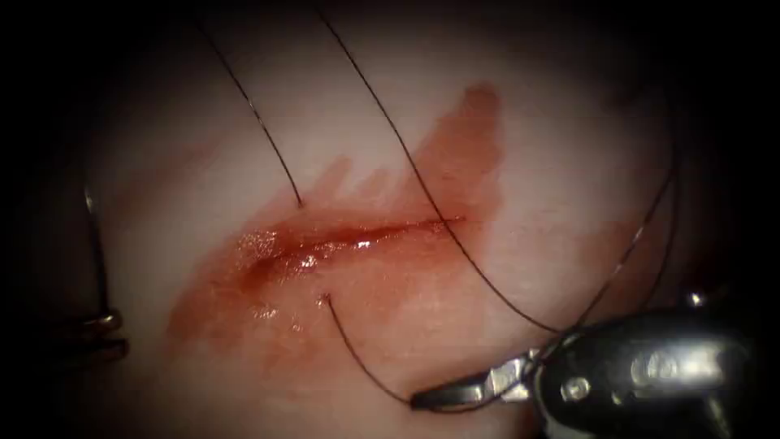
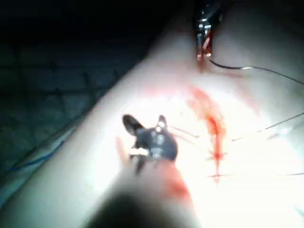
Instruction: Wound Closure
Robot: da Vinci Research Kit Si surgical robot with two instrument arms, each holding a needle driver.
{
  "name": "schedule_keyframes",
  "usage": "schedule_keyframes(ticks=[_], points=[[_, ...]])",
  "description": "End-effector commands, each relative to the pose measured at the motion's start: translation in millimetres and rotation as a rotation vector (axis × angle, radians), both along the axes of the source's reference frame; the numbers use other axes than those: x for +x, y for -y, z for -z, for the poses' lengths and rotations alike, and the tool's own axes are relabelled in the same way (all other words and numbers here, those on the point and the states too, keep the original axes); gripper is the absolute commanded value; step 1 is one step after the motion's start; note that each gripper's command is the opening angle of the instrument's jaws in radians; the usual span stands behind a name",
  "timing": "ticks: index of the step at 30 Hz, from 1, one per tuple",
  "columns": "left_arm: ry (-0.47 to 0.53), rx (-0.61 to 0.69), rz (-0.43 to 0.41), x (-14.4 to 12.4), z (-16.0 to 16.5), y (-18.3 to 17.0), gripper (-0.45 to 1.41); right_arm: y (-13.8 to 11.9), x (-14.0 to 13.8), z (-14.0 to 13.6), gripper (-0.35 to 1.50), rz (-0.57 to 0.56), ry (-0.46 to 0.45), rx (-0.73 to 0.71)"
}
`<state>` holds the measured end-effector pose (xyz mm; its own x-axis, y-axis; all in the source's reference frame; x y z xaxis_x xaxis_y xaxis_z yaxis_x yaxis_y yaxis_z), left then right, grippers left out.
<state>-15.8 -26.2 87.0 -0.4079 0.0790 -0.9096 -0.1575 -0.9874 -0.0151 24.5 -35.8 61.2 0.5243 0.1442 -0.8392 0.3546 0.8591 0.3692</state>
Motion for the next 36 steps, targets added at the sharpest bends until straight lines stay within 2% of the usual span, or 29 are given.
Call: schedule_keyframes(ticks=[1,6,9,13,18,21,23,25,26,30,36], points=[[0.002,0.002,-0.001,-0.6,-0.6,0.5,-0.45,-0.5,0.4,-2.1,1.1,-0.05,0.027,-0.017],[0.002,0.002,-0.001,-0.6,-0.6,0.5,-0.45,-0.5,1.9,-5.6,1.15,-0.13,0.07,-0.043],[0.002,0.002,-0.001,-0.6,-0.6,0.5,-0.45,0.2,3.8,-7.7,1.2,-0.148,0.091,-0.045],[0.002,0.002,-0.001,-0.6,-0.6,0.5,-0.45,0.2,5.9,-8.5,0.98,-0.161,0.102,-0.05],[0.002,0.002,-0.001,-0.6,-0.6,0.5,-0.45,-0.1,8.1,-10.2,0.88,-0.185,0.117,-0.066],[0.002,0.002,-0.001,-0.6,-0.6,0.5,-0.45,0.2,8.5,-11.3,0.86,-0.188,0.121,-0.075],[0.002,0.002,-0.001,-0.6,-0.6,0.5,-0.45,0.3,8.6,-11.9,0.74,-0.188,0.123,-0.08],[0.002,0.002,-0.001,-0.6,-0.6,0.5,-0.45,0.1,8.5,-12.2,0.41,-0.191,0.125,-0.081],[0.002,0.002,-0.001,-0.6,-0.6,0.5,-0.45,-0.2,8.2,-12.2,-0.35,-0.195,0.126,-0.082],[0.002,0.002,-0.001,-0.6,-0.6,0.5,-0.45,-0.5,7.7,-11.5,-0.35,-0.164,0.114,-0.055],[0.002,0.002,-0.001,-0.6,-0.6,0.5,-0.45,-0.1,7.0,-8.9,-0.35,-0.126,0.101,-0.023]])
